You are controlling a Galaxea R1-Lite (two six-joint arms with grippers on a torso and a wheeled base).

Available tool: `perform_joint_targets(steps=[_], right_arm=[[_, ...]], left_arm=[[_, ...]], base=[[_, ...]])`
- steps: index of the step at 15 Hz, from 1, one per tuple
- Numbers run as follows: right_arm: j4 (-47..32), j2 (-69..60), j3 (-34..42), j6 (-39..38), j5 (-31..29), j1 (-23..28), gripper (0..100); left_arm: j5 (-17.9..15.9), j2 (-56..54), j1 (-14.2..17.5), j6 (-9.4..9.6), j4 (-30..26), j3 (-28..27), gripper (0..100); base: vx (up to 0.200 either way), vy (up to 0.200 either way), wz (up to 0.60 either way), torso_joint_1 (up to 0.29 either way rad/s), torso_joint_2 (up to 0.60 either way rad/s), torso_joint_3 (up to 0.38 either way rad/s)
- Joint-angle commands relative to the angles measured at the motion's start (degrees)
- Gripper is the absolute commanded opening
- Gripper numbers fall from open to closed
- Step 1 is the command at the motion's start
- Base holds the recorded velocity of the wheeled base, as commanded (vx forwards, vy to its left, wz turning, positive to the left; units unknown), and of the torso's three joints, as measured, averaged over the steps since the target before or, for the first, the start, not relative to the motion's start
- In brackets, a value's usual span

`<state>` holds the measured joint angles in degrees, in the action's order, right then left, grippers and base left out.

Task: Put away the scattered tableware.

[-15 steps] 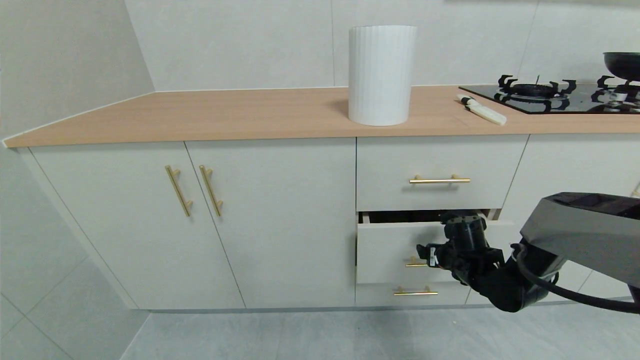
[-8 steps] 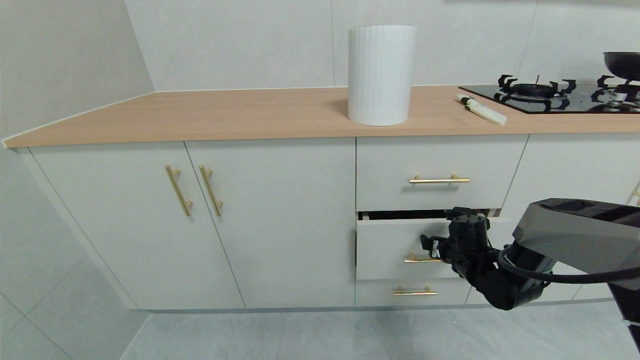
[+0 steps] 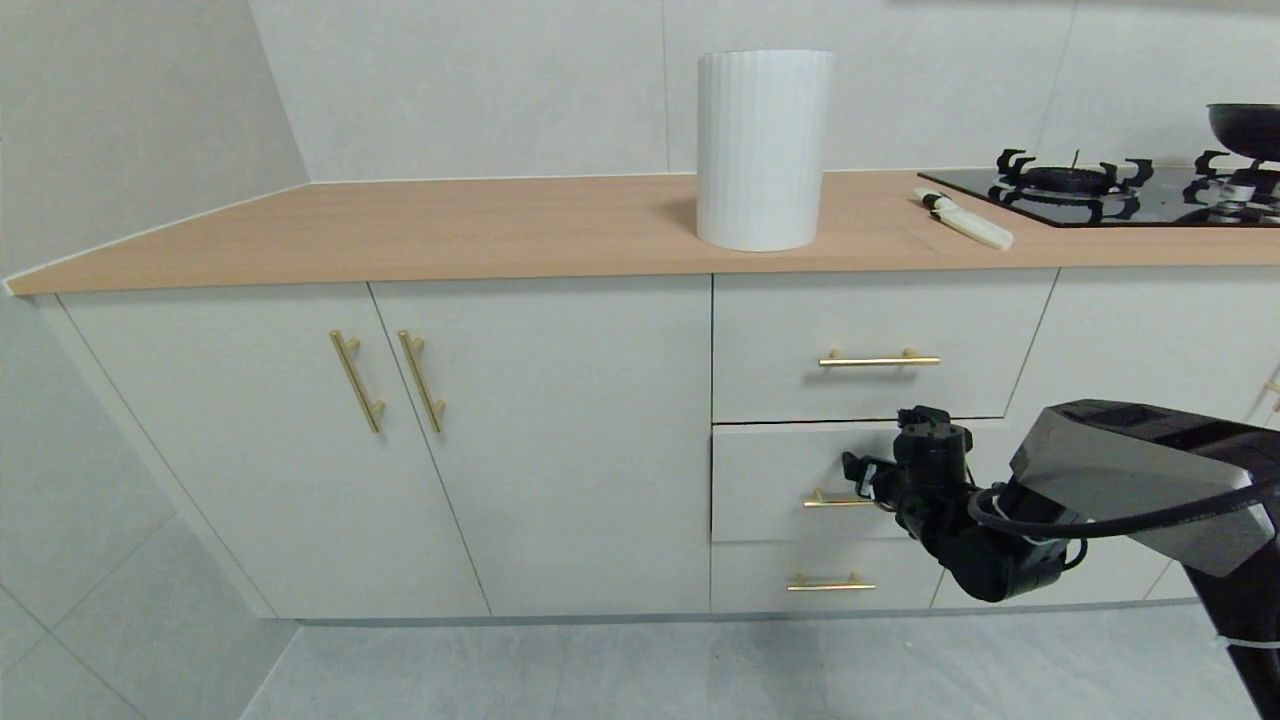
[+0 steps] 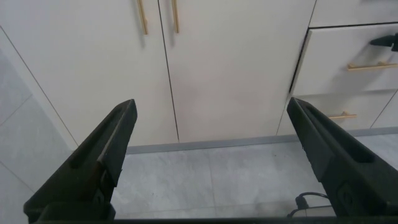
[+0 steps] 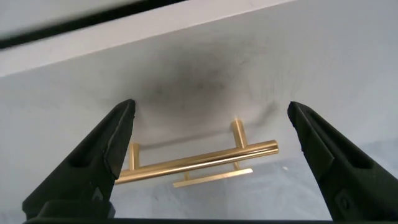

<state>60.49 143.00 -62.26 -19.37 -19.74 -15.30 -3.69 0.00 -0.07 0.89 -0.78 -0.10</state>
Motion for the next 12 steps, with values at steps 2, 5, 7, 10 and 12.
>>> perform_joint_targets(steps=[2, 5, 7, 10, 12], right_arm=[[-0.02, 1.76, -2.43, -0.32, -0.04, 0.89, 100], [-0.28, 2.90, -5.15, -1.81, -0.04, 1.94, 100], [-0.28, 3.08, -5.77, -1.90, -0.13, 2.12, 100], [-0.37, 2.90, -5.51, -1.81, -0.57, 2.03, 100], [-0.46, 1.76, -3.48, -1.81, -0.57, 2.03, 100]], left_arm=[[0.00, 0.00, -0.01, -0.01, -0.01, 0.01, 100], [0.00, 0.00, -0.01, -0.01, -0.01, 0.01, 100], [0.00, 0.00, -0.01, -0.01, -0.01, 0.01, 100], [0.00, 0.00, -0.01, -0.01, -0.01, 0.01, 100], [0.00, 0.00, -0.01, -0.01, -0.01, 0.01, 100]], base=[[0.000, 0.000, 0.00, 0.000, 0.00, 0.000], [0.000, 0.000, 0.00, 0.000, 0.00, 0.000], [0.000, 0.000, 0.00, 0.000, 0.00, 0.000], [0.000, 0.000, 0.00, 0.000, 0.00, 0.000], [0.000, 0.000, 0.00, 0.000, 0.00, 0.000]])
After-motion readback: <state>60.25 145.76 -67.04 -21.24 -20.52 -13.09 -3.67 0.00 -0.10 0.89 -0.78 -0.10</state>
